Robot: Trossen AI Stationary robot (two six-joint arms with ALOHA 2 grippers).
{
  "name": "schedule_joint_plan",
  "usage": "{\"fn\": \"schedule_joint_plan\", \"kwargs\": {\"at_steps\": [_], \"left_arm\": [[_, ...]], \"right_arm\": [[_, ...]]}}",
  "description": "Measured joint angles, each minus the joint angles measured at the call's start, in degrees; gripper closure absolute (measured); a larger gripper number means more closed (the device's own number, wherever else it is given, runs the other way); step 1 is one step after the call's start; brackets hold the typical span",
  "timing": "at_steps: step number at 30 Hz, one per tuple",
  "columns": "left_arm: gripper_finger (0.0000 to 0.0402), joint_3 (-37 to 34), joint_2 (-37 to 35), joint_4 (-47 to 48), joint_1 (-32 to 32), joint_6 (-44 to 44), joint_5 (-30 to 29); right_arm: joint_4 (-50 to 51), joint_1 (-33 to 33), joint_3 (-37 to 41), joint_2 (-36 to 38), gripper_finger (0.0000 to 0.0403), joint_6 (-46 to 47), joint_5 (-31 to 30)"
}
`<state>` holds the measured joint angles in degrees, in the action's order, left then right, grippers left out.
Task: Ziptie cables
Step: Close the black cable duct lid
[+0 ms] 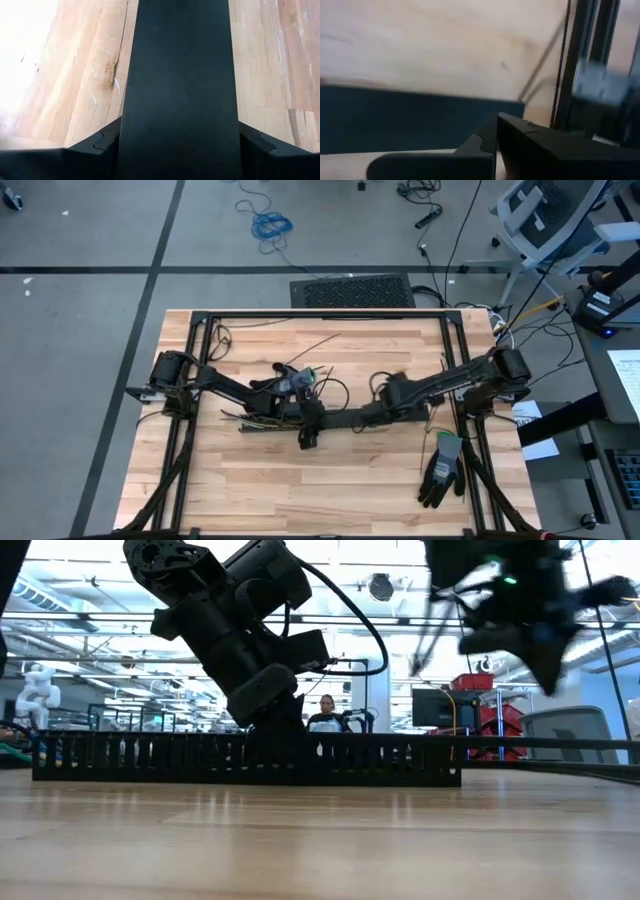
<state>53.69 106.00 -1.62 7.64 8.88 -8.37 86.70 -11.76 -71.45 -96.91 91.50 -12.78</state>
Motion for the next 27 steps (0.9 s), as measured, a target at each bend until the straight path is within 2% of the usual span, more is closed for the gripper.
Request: {"fn": "schedule_joint_plan", "kwargs": {"at_steps": [6,11,14,19,27], "left_arm": [[0.0153,0.00,0.00,0.27,0.00,-1.72,0.03],[0.0153,-0.07,0.00,0.45,0.00,-1.75,0.01],[0.0153,-0.09,0.00,0.43,-0.02,-1.79,0.01],[0.0153,-0.11,0.00,0.34,-0.04,-1.82,-0.02],[0.0153,-0.20,0.02,0.06,-0.04,-2.20,-0.04]], "right_arm": [[-2.33,-2.83,15.62,8.15,0.0403,14.00,8.40],[-7.97,-5.15,24.44,17.29,0.0403,22.19,12.28],[-10.40,-6.36,28.35,21.06,0.0403,26.07,12.35],[-9.42,-7.62,29.05,24.05,0.0403,32.67,7.27],[-10.67,-7.86,29.05,23.52,0.0403,30.98,8.57]]}}
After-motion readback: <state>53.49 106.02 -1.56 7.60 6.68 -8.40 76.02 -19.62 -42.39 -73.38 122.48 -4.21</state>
